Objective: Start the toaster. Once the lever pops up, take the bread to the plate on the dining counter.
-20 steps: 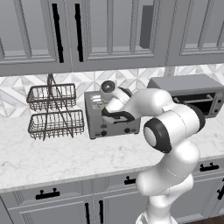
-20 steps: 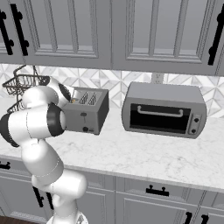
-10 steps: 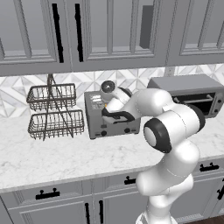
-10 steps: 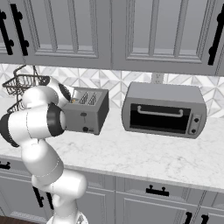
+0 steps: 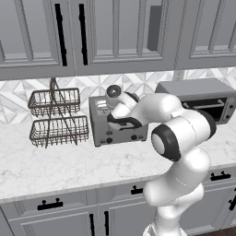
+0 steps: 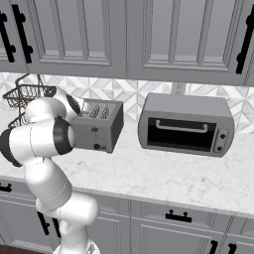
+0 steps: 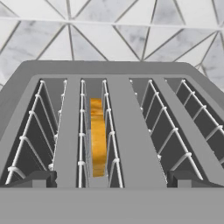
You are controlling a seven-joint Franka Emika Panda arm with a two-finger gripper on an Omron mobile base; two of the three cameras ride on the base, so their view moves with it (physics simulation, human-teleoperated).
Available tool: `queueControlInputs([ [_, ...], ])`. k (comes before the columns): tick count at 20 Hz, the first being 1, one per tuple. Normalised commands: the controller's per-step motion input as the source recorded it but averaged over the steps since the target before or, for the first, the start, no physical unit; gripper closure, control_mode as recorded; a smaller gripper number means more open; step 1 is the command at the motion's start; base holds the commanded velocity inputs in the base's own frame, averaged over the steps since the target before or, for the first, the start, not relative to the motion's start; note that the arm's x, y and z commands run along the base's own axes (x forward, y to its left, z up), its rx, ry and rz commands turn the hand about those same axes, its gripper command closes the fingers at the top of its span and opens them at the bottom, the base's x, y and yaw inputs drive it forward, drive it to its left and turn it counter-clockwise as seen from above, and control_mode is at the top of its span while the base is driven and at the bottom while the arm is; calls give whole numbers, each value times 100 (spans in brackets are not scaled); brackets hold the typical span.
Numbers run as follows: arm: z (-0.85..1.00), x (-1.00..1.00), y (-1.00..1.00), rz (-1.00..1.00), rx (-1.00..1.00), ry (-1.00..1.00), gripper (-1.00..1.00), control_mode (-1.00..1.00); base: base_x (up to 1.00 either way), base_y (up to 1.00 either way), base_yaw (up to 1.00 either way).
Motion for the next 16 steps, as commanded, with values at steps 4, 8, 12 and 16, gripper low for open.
queueControlInputs([
  [4, 0, 0, 0, 0, 0, 0, -100, -100, 0, 0, 0],
  [8, 0, 0, 0, 0, 0, 0, -100, -100, 0, 0, 0],
  [12, 0, 0, 0, 0, 0, 0, -100, -100, 0, 0, 0],
  [16, 0, 0, 0, 0, 0, 0, -100, -100, 0, 0, 0],
])
